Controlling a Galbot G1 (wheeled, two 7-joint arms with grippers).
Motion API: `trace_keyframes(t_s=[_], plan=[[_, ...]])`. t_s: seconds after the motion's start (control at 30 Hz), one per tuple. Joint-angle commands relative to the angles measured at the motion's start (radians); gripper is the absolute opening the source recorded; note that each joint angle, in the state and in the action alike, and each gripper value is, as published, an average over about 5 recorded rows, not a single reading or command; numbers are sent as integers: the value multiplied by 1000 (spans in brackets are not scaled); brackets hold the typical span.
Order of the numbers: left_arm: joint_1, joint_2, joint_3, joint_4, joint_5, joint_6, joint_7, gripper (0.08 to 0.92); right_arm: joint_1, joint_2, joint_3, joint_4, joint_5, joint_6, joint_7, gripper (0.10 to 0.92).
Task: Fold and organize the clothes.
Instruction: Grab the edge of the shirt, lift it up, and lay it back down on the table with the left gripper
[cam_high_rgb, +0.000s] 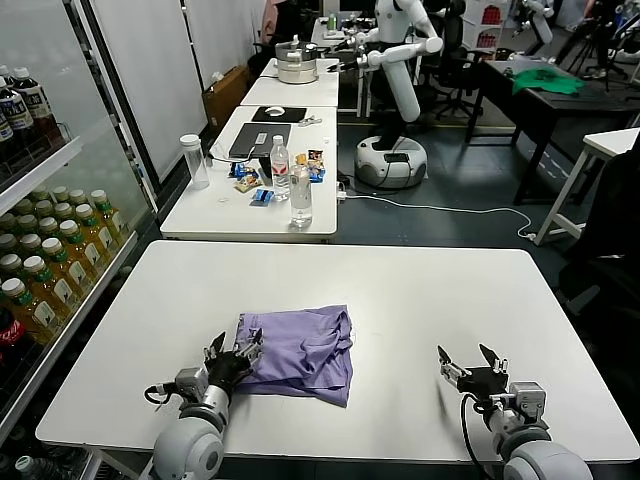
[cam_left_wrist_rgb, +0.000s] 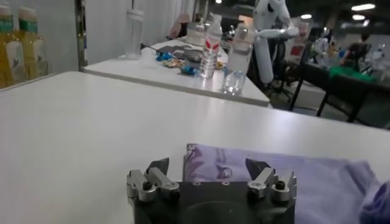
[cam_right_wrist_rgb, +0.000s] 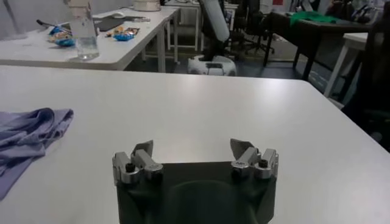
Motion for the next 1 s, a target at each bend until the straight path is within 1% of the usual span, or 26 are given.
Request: trace_keyframes(t_s=[0.03,0.1,0.43,0.63,0.77,0.87,1.0], plan=[[25,10,14,23,94,13,8,802,-3,0,2,5,0,0,1,823],[26,8,16,24,80,20,10,763,-4,1,3,7,0,0,1,823],[28,3,-10,14,-90,64,0,472,-10,6,7,21,-1,-4,3,823],[30,-6,-52,-38,-231,13,2,298,-19,12,12,34,-3,-5,4,823],[18,-12,-109,-63,-368,-21,4,187,-25,12,18,41,-3,-5,5,823],[12,-8,-187,-78,-493,-32,7,129,-29,13,23,44,-2,-5,4,823],[5,29,-324,-92,-632,-21,7,116,-31,13,26,44,0,-4,4,823]])
